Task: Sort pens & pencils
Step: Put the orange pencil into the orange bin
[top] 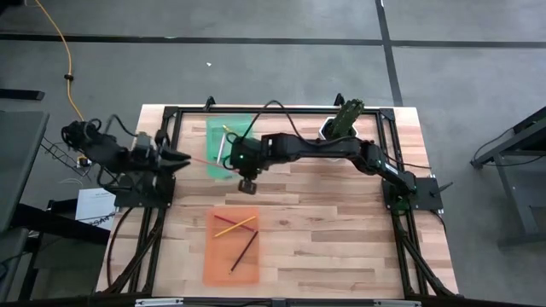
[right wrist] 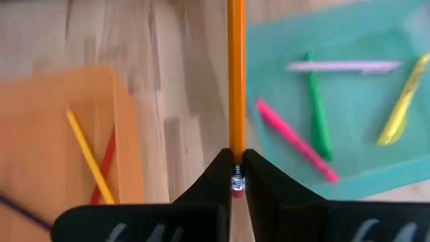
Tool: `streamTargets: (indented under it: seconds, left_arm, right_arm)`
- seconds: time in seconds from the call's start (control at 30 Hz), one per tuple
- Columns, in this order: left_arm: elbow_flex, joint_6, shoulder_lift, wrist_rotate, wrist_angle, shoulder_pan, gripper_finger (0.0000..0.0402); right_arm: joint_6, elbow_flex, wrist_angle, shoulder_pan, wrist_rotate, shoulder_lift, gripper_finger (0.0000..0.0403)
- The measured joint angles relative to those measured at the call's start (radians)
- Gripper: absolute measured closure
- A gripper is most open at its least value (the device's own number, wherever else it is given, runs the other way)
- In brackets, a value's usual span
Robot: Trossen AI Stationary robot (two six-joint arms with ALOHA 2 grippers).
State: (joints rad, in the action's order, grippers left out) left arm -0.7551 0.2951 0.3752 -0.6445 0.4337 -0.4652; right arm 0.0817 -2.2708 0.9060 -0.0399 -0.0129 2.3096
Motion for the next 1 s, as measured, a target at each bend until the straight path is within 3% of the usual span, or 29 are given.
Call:
streamTargets:
  seconds: [0.23,0.6,1.0]
  left_arm:
    - [0.0,-0.085,-0.081,-0.088,-0.044,0.0,0.0328]
    - [0.0,-0.093,-0.092,-0.089,-0.019,0.0,0.0328]
    - [0.0,-0.089,-0.093,-0.089,-0.013,0.0,0.0328]
  right_arm:
    - [0.053,-0.086,-0.046,-0.022,0.071,-0.002,0.0391]
    - [0.102,-0.086,-0.129,-0.046,0.074,-0.035,0.0391]
    - [0.07,-0.086,-0.148,-0.046,0.126,-0.166,0.0391]
